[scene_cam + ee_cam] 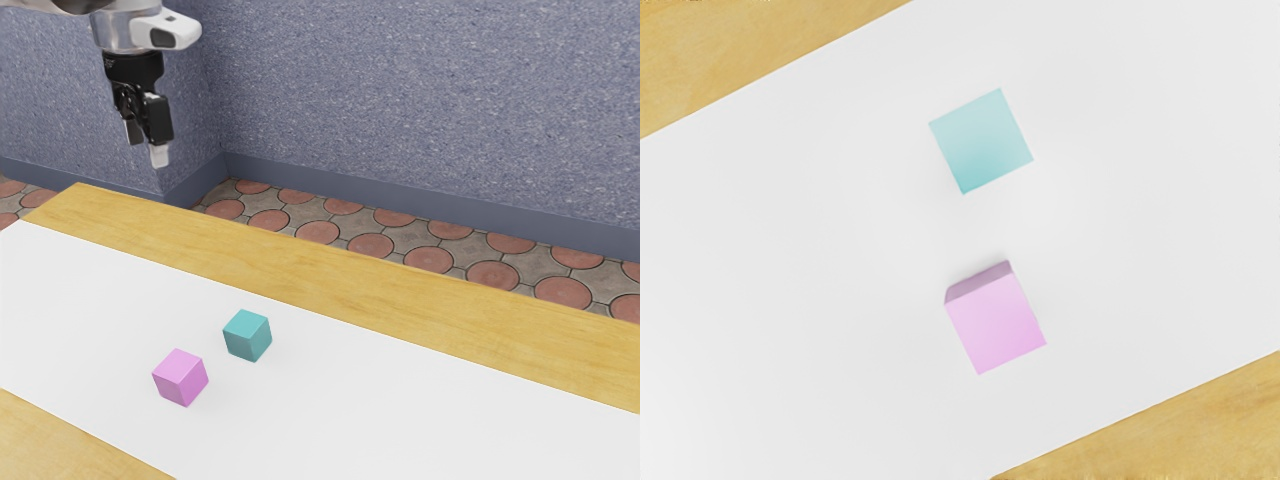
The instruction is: Pick up the blue block with one arm, and put the blue block on the pink block with one arm
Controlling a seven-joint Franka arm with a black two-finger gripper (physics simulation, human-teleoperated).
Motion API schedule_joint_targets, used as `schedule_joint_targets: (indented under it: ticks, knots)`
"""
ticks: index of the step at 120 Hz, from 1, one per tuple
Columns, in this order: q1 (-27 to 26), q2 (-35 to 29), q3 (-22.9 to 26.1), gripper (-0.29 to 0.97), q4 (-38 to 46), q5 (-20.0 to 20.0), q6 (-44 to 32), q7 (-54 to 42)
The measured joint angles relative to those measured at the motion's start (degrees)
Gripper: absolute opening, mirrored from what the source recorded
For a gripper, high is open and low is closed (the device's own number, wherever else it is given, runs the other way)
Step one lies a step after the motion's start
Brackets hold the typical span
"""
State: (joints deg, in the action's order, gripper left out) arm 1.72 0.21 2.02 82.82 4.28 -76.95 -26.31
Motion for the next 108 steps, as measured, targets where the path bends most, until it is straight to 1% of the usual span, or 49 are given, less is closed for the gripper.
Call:
schedule_joint_targets:
  ticks: [24,30,33,41,47,51,60,67,74,85,95,104,108]
  knots:
    - [0.1,-0.1,0.1,0.68,-0.9,0.0,0.5,-3.6]
    - [0.8,-1.2,0.7,0.68,-8.0,0.1,1.5,-3.4]
    - [1.1,-0.8,1.1,0.68,-10.8,0.1,1.7,-3.0]
    - [0.4,5.2,1.4,0.68,-14.4,0.4,1.7,-1.6]
    - [-3.4,10.6,1.2,0.68,-15.3,0.6,1.3,-0.5]
    - [-5.7,12.9,1.1,0.68,-15.6,0.7,1.0,0.2]
    - [-7.7,17.1,1.2,0.68,-15.8,2.2,-0.5,1.6]
    - [-7.5,21.6,1.1,0.68,-15.8,2.8,-3.6,2.6]
    - [-5.9,26.5,1.0,0.68,-15.7,3.1,-7.4,3.4]
    - [-3.9,32.4,0.8,0.68,-15.9,2.6,-12.5,4.5]
    - [-3.2,36.3,0.3,0.68,-15.8,1.6,-16.4,5.1]
    - [-3.3,38.0,0.2,0.68,-14.8,1.0,-20.1,5.8]
    - [-3.4,38.3,0.1,0.68,-13.1,0.8,-22.5,6.6]
